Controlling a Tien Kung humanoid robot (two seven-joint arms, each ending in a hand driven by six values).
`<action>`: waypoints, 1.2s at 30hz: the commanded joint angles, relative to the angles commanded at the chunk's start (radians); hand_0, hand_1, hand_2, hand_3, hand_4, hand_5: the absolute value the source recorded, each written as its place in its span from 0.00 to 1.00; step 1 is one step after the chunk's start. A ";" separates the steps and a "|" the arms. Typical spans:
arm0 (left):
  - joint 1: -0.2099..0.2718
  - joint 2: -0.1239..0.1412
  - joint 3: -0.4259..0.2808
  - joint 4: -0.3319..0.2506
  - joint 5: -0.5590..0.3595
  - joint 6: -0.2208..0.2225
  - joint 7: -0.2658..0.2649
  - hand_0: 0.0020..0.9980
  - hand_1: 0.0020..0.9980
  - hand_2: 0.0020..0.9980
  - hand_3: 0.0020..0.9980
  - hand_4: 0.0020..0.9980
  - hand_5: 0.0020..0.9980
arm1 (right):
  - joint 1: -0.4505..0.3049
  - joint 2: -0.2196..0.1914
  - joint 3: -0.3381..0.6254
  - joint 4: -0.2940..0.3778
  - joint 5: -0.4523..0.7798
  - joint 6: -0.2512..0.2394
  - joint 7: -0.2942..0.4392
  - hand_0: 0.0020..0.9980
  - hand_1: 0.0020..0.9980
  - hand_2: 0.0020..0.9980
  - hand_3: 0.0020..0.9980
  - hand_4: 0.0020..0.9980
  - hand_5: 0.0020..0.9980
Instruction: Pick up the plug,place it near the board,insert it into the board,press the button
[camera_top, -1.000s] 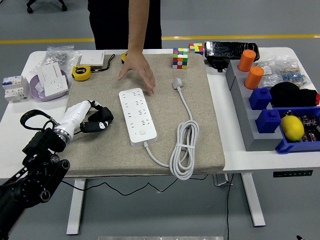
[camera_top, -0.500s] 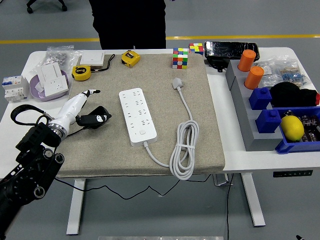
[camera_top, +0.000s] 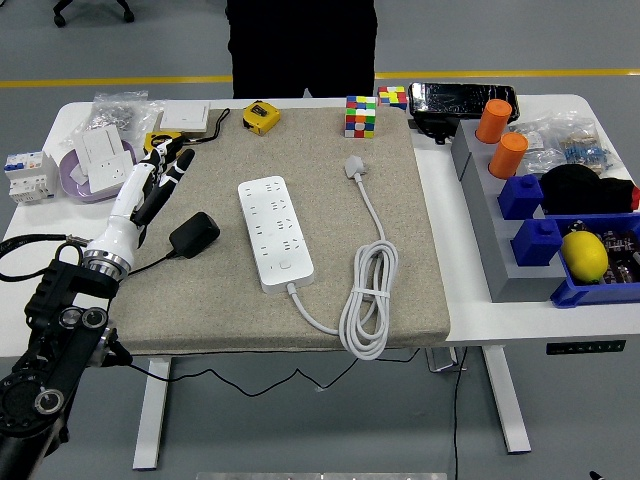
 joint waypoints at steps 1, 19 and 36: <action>0.012 -0.004 0.001 -0.022 -0.046 -0.005 -0.003 0.97 1.00 0.98 0.95 1.00 1.00 | 0.000 0.001 -0.001 0.000 -0.001 0.000 0.000 0.83 0.76 0.76 0.79 1.00 0.92; 0.160 -0.024 -0.146 -0.109 -0.580 -0.042 0.000 0.96 0.98 0.95 0.91 1.00 1.00 | -0.008 0.013 -0.007 0.000 -0.018 0.005 0.001 0.82 0.76 0.76 0.79 1.00 0.92; 0.181 -0.024 -0.124 -0.107 -0.434 -0.043 0.021 0.98 0.99 0.94 0.91 1.00 1.00 | -0.002 0.020 -0.008 0.000 -0.012 -0.030 0.007 0.83 0.78 0.78 0.81 1.00 0.92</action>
